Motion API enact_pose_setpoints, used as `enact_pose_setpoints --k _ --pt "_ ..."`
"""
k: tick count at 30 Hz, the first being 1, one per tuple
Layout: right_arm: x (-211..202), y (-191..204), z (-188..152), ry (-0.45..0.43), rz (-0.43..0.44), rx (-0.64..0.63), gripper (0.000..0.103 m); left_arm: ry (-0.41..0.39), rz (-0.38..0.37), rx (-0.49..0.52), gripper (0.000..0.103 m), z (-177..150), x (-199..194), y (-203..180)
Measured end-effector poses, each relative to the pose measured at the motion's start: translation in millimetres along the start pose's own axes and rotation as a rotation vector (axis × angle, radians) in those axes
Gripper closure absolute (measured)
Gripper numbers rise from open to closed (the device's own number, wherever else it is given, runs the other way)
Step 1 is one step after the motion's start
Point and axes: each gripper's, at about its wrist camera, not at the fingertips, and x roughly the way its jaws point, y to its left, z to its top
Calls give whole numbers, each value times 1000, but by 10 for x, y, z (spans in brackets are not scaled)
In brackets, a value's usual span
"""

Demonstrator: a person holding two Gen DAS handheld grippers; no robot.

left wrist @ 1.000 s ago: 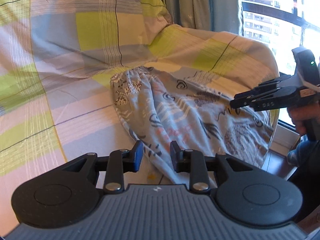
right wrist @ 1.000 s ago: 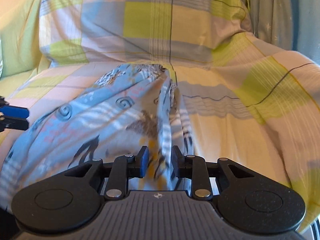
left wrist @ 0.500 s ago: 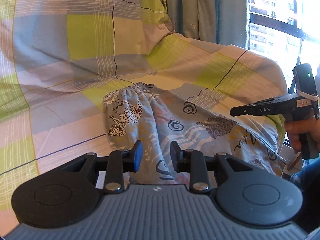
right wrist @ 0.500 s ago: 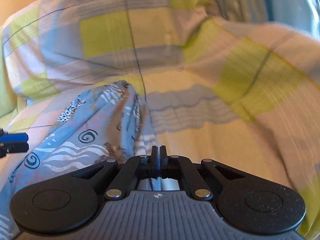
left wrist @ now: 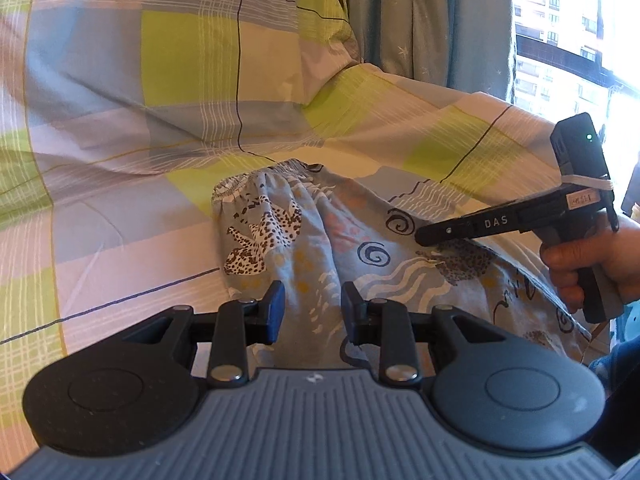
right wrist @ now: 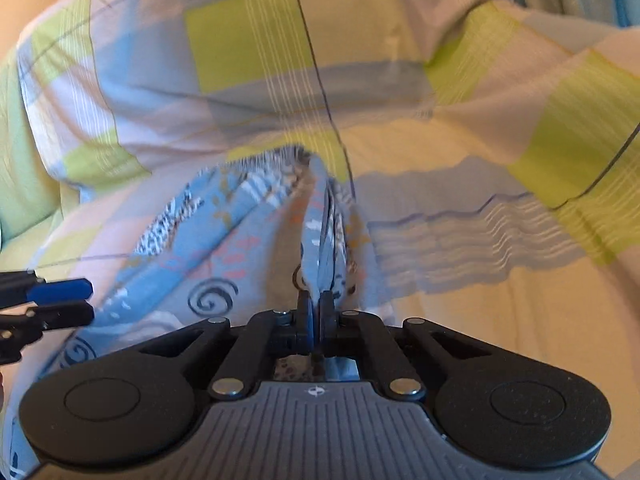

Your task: Fold clothes

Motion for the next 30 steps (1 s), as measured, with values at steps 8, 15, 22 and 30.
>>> enact_pose_setpoints --k 8,15,22,30 --pt "-44 -190 -74 -9 -38 70 101 39 -33 12 78 -93 132 -58" --pt "-823 -373 -416 -157 -15 244 84 72 -5 80 76 -168 187 -102" --pt "-1178 -9 -897 -84 -2 179 84 58 -3 100 76 -153 129 -136" --pt "-1055 221 -912 -31 -94 2 103 -3 -75 51 76 -68 -5 -131"
